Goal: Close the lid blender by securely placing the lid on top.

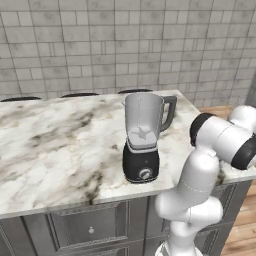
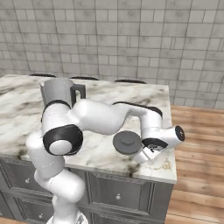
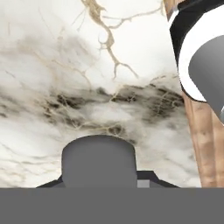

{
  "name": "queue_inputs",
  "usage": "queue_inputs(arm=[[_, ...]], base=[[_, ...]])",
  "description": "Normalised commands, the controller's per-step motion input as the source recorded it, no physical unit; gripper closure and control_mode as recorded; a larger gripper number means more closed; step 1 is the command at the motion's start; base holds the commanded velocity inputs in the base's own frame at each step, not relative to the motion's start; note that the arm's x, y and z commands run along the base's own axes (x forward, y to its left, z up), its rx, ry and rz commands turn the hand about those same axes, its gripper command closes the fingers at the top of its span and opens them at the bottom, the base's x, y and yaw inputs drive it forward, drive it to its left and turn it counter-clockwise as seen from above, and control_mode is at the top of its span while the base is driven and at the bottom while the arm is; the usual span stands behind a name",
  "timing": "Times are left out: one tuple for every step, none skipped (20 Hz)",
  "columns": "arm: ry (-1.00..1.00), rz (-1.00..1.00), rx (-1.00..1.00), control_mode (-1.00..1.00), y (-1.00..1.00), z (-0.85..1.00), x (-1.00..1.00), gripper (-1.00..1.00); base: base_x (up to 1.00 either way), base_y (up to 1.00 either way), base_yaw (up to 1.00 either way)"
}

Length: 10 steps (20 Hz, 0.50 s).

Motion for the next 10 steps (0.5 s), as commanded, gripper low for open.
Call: queue_inputs(arm=[[-0.04, -0.07, 0.0, -1.0, 0.43, 0.8, -0.06, 1.0], [-0.02, -0.09, 0.0, -1.0, 0.51, 0.77, -0.06, 1.0], [0.0, -0.11, 0.0, -1.0, 0.43, 0.89, -0.16, 1.0], [0.0, -0.12, 0.0, -1.0, 0.41, 0.81, -0.24, 1.0], [-0.02, -0.12, 0.0, -1.0, 0.38, 0.86, -0.31, 1.0], [-0.02, -0.12, 0.0, -1.0, 0.44, 0.81, -0.3, 1.0], [-0.07, -0.11, 0.0, -1.0, 0.45, 0.81, -0.32, 1.0], [-0.07, -0.08, 0.0, -1.0, 0.44, 0.77, -0.36, 1.0], [-0.13, -0.07, 0.0, -1.0, 0.37, 0.85, -0.39, 1.0], [-0.11, -0.05, 0.0, -1.0, 0.38, 0.75, -0.32, 1.0]], base=[[0.0, 0.0, 0.0], [0.0, 0.0, 0.0], [0.0, 0.0, 0.0], [0.0, 0.0, 0.0], [0.0, 0.0, 0.0], [0.0, 0.0, 0.0], [0.0, 0.0, 0.0], [0.0, 0.0, 0.0], [0.0, 0.0, 0.0], [0.0, 0.0, 0.0]])
